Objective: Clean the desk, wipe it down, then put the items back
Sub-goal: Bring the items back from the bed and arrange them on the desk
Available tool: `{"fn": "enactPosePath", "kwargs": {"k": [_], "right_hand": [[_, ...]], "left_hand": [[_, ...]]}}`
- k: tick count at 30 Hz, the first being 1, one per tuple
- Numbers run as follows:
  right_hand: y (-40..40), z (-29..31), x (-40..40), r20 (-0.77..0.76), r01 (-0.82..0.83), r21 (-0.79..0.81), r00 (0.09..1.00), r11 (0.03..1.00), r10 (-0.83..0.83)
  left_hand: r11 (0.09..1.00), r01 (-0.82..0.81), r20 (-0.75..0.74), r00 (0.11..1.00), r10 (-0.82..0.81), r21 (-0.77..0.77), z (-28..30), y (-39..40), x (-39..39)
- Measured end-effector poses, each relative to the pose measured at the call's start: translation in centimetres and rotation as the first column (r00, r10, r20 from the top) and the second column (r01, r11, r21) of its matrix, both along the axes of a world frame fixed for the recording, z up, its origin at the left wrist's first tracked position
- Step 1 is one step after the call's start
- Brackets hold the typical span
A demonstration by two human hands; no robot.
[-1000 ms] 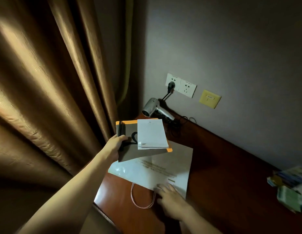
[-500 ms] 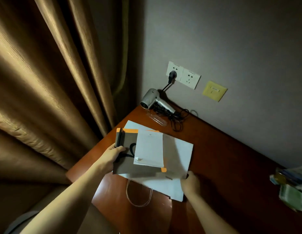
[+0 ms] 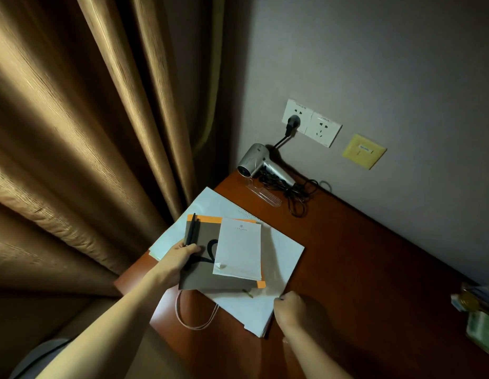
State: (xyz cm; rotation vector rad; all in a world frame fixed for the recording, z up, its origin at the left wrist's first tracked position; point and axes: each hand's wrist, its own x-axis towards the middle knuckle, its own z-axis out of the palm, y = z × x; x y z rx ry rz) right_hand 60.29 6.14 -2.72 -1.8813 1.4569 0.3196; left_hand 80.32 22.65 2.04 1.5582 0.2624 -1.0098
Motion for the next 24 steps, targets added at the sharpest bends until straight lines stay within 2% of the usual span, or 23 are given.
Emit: {"fn": "enactPosePath", "kwargs": {"k": [4,10,13,16,19,22,24], "right_hand": [[0.6,-0.5,0.0,-0.036,0.026,0.01,0.999,1.0,-0.026],[1.2,-0.5,0.5,0.068,0.142,0.109,0.986,0.984,-0.15],[1.6,-0.1,0.1,0.053,0.09,0.092,0.994,0.992,-0.095],[1.9,0.5,-0.5,-0.035,-0.017,0.036,0.999,0.999,0.018],[2.2,0.2,-1.4,-0.069,-0.026,-0.005,0.997,1.0,0.025],[2.5,-0.1,-2.3,-0.054,0.031,0.054,0.998,0.998,-0.028],[2.6,0.1,-2.8,-0.097,0.005,0.06,0.995,0.998,0.001]], "left_hand": [[1.0,0.0,-0.008,1.0,0.0,0.009,-0.4,0.6,0.4],[1.0,0.009,-0.023,1.0,-0.009,-0.009,-0.7,1.2,0.8],[1.0,0.018,-0.028,0.999,-0.018,-0.005,-0.8,1.6,0.9],[1.0,0.026,-0.025,0.999,-0.026,0.0,-1.1,1.9,0.9],[0.999,0.04,-0.031,0.999,-0.04,0.005,-1.3,1.9,0.7],[0.997,0.068,-0.039,0.997,-0.068,0.02,-1.6,1.6,0.4],[0.996,0.084,-0.043,0.996,-0.083,0.021,-1.7,1.2,0.2]]}}
